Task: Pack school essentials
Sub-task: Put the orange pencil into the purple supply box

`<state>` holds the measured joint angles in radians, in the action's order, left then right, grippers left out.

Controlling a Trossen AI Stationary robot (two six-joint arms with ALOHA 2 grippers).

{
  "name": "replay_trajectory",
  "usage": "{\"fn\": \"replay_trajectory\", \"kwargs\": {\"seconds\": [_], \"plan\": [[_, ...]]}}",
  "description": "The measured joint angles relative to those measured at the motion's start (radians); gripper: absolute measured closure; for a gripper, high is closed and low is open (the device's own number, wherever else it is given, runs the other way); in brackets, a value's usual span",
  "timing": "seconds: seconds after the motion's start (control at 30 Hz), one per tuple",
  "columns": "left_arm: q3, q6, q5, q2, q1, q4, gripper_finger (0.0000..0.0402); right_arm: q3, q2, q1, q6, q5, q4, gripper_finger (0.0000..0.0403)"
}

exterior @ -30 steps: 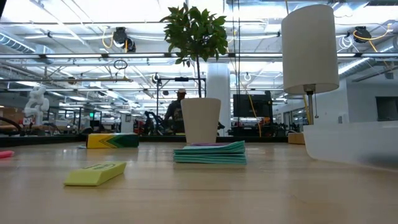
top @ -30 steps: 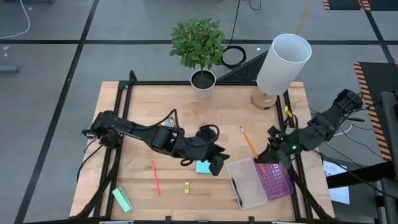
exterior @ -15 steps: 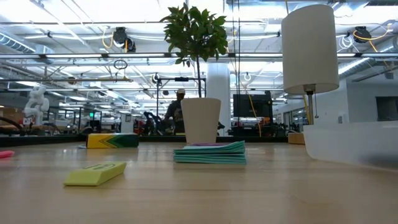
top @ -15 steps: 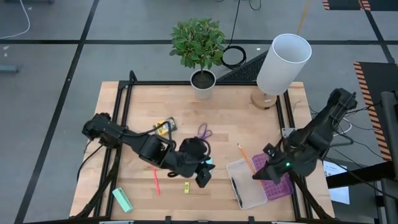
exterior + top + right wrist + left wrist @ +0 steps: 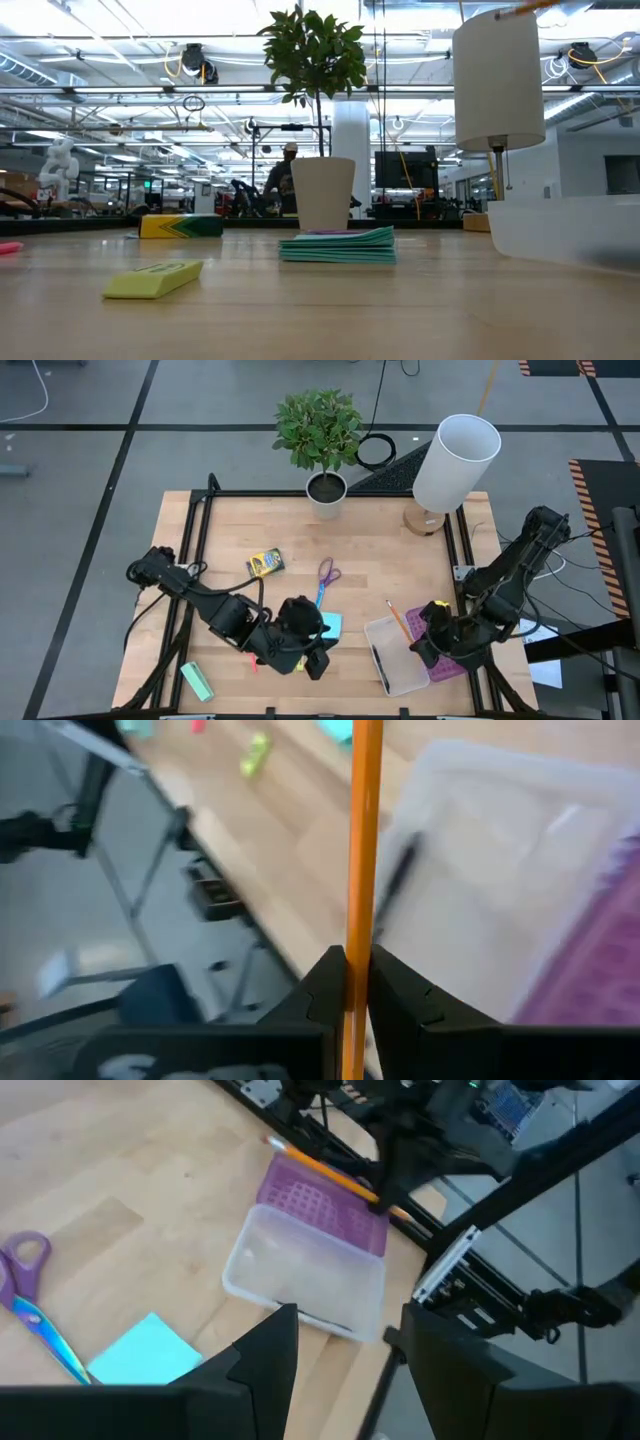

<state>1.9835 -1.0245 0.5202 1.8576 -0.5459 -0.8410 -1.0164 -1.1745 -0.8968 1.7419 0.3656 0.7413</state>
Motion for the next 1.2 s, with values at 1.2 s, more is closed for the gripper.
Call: {"fn": "replay_trajectory", "kwargs": {"seconds": [1.2], "plan": [[0.000, -0.014, 0.065, 0.000, -0.033, 0.009, 0.0220, 0.314, -0.107, -0.018, 0.206, -0.081, -0.494, 0.0381]]}}
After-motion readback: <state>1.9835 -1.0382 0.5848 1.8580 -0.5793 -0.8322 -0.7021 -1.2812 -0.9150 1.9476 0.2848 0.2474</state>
